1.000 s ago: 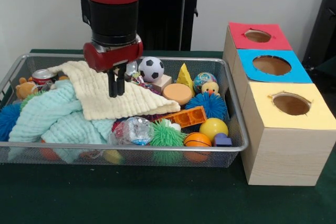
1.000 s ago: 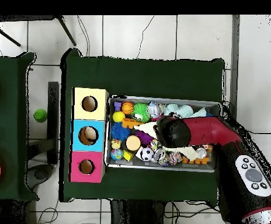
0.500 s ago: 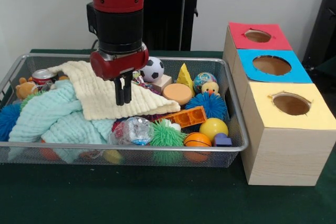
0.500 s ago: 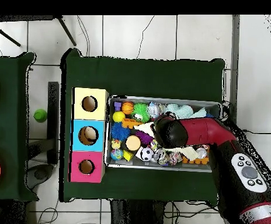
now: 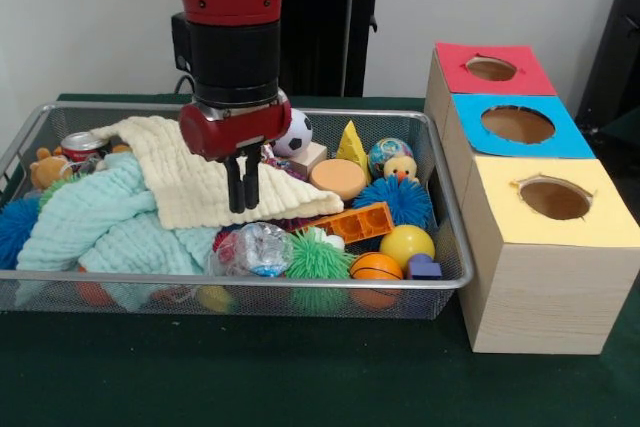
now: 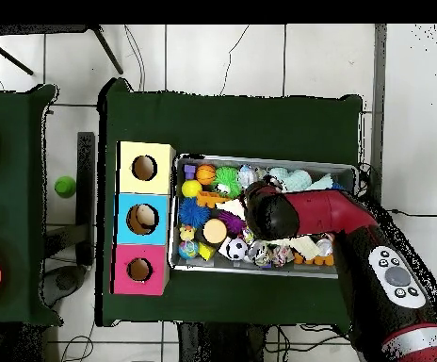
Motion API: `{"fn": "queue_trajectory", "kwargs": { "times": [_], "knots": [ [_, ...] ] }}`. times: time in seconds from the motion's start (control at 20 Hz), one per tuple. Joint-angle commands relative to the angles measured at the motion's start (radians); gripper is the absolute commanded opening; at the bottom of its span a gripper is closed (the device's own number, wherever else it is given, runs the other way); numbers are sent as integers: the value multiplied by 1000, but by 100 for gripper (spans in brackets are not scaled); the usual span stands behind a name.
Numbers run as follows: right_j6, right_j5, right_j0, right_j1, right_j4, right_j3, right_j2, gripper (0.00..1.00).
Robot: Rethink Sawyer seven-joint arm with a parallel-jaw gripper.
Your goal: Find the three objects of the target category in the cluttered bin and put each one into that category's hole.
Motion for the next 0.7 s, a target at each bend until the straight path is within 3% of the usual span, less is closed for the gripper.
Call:
{"fn": "queue_trajectory", "kwargs": {
  "times": [0.05,0.1,0.5,0.7],
  "knots": [
    [53,7,55,82,-37,-3,1,0],
    [44,18,60,84,-36,-8,-3,100],
    [23,45,74,69,-49,-5,-25,100],
    [34,51,115,38,-80,-18,-70,100]
  ]
}}
